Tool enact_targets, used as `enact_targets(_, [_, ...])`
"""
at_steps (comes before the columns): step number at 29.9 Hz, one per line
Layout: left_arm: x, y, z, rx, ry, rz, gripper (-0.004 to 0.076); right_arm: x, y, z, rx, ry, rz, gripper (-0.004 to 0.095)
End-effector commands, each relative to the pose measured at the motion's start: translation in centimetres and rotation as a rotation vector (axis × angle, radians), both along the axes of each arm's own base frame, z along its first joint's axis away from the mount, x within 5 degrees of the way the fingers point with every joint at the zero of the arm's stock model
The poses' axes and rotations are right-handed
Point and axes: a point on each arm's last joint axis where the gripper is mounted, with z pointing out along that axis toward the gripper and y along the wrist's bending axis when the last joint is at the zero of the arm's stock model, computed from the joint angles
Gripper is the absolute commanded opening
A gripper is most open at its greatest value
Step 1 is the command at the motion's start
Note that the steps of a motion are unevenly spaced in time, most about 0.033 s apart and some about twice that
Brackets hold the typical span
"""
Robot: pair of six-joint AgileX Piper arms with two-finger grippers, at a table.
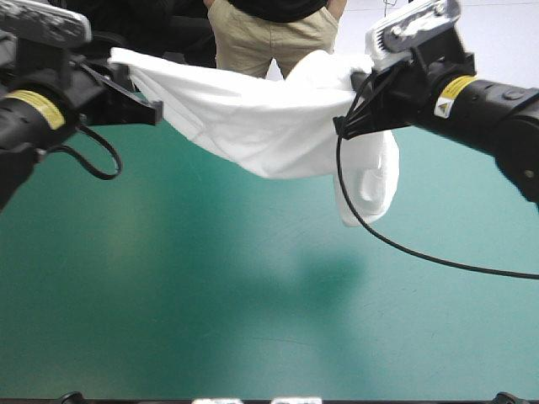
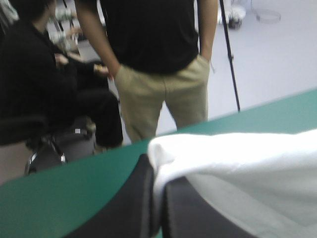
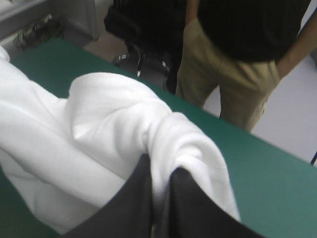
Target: Fold the cloth
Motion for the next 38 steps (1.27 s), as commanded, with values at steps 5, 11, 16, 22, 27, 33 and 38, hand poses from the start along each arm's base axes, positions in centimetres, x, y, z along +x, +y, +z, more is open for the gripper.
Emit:
enact_targets(5, [-6.0, 4.5, 8.1, -0.154, -0.431, -0.022, -0.0017, -5.7, -3.9, 7.9, 0.16, -0.402, 0.004, -0.0017])
enact_targets(11, [-7.1, 5.0, 8.8, -0.187, -0.441, -0.06, -0.0017, -7.2, -4.2, 8.7, 0.214, -0.398, 0.069, -0.0016])
enact_targets(16, [-6.1, 3.6, 6.3, -0.108, -0.211, -0.117, -0.0017, -6.4, -3.2, 6.2, 0.128, -0.172, 0.104, -0.0017])
enact_targets(22, [-4.7, 1.2, 1.7, -0.062, 0.104, -0.198, -0.0017, -5.6, -1.1, 2.1, 0.11, 0.096, 0.212, -0.0017])
enact_targets(27, [-3.0, -0.7, -4.2, -0.042, 0.293, -0.208, -0.0017, -4.2, 0.3, -4.0, 0.057, 0.318, 0.212, -0.0017])
enact_targets(33, [0.2, -3.1, -13.9, 0.015, 0.462, -0.149, -0.0017, -1.5, 1.0, -10.2, 0.011, 0.373, 0.101, -0.0017])
enact_targets(38, [3.8, -4.8, -20.2, 0.131, 0.526, -0.103, -0.0017, 3.0, 2.5, -14.8, -0.039, 0.332, -0.011, -0.0017])
